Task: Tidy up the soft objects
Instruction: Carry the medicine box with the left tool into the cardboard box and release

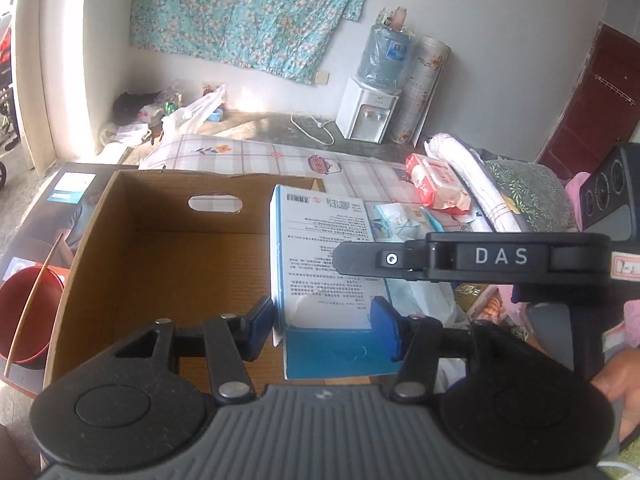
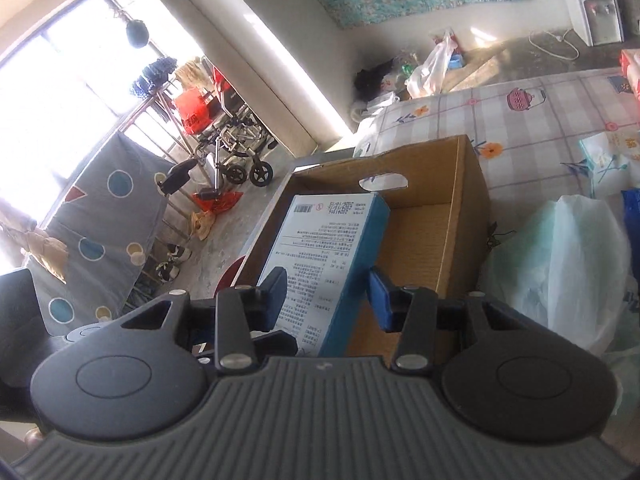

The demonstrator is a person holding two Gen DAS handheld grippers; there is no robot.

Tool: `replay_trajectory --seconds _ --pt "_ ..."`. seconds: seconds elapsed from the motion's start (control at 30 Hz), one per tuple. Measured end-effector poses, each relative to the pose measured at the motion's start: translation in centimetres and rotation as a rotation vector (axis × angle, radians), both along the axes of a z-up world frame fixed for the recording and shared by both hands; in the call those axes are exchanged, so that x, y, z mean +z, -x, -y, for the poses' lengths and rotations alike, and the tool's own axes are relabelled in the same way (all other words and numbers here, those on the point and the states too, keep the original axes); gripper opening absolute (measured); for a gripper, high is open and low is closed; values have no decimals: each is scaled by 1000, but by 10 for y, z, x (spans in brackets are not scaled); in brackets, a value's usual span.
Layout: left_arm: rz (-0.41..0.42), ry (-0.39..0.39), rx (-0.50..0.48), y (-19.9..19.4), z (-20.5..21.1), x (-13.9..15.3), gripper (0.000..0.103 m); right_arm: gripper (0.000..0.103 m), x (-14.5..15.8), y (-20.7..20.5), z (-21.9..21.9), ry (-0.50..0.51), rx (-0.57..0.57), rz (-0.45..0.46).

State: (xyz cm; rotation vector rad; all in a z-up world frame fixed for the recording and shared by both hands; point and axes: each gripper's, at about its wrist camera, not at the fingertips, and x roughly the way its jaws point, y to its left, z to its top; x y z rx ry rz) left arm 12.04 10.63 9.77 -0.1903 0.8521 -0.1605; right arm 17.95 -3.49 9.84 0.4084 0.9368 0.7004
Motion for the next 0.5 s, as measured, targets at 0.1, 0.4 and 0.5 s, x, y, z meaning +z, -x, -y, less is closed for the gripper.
replay_trajectory --seconds 0.1,0.4,0.5 --pt "-100 48 -8 -40 -20 -19 54 44 -24 -34 -22 28 -11 -89" --pt "-293 20 13 -121 -43 -97 54 44 -65 -88 -26 108 -39 -87" --pt "-360 9 17 -128 -45 -122 54 44 -58 -82 -7 83 -50 -52"
